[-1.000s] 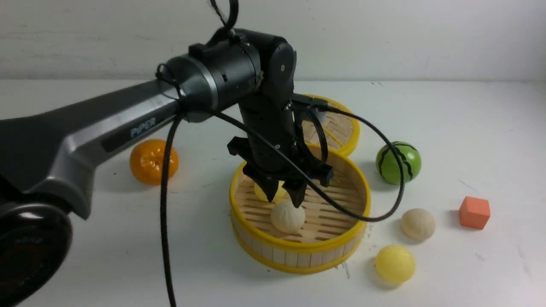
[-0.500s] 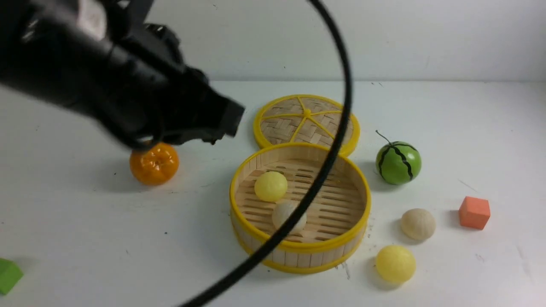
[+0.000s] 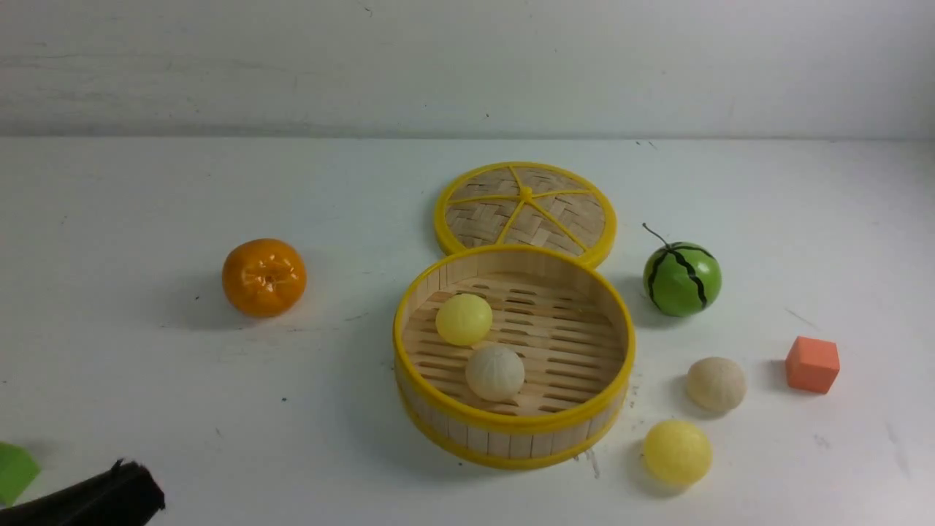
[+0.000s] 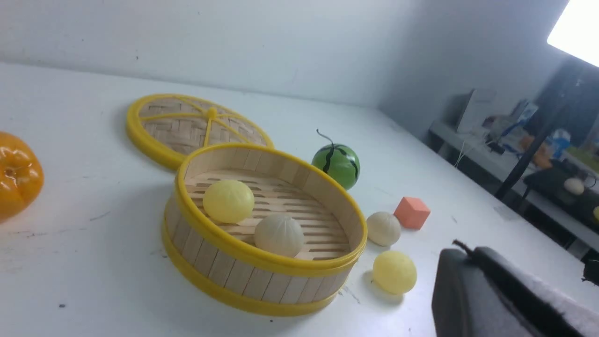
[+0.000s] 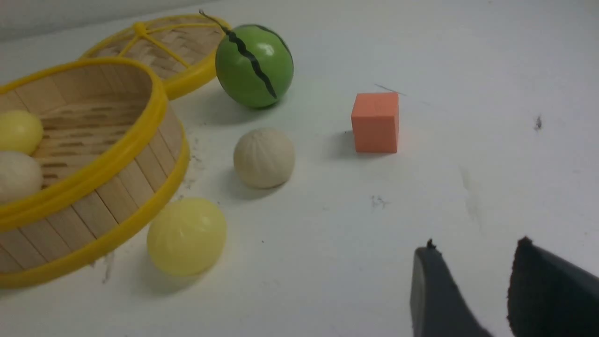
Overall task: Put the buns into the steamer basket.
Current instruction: Use the right arm to grab a steamed stuffed bun
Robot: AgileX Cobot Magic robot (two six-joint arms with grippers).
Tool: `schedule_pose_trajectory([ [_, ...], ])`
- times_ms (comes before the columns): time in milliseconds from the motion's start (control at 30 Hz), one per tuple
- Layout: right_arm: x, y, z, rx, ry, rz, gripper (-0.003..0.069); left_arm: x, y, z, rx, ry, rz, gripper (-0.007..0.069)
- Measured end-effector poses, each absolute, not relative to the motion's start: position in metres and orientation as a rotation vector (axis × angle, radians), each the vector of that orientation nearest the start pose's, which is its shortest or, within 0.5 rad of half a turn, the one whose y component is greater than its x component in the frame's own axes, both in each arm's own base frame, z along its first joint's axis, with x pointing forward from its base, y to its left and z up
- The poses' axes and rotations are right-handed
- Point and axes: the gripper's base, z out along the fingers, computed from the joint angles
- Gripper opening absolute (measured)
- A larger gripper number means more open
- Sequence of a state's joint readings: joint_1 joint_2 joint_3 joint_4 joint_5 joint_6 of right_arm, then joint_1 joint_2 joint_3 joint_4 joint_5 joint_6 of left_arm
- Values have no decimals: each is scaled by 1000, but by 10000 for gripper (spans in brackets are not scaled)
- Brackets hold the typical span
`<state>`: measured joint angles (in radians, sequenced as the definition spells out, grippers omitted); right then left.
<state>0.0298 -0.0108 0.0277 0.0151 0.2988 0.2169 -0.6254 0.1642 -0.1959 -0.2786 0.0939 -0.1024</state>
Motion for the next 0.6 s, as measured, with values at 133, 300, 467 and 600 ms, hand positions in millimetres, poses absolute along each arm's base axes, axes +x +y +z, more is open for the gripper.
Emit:
schedule_pose_trajectory([
  [133, 56, 4, 190, 356, 1634, 409, 241, 41, -33, 251, 206, 1522, -834, -14],
  [300, 55, 3, 213, 529, 1466, 628, 241, 38, -33, 242, 226, 1560, -834, -14],
  [467, 57, 15, 265, 448, 1750, 641, 241, 37, -34, 236, 251, 1626, -828, -14],
  [600, 71, 27, 294, 198, 2119, 538, 241, 37, -34, 234, 259, 1647, -826, -14],
])
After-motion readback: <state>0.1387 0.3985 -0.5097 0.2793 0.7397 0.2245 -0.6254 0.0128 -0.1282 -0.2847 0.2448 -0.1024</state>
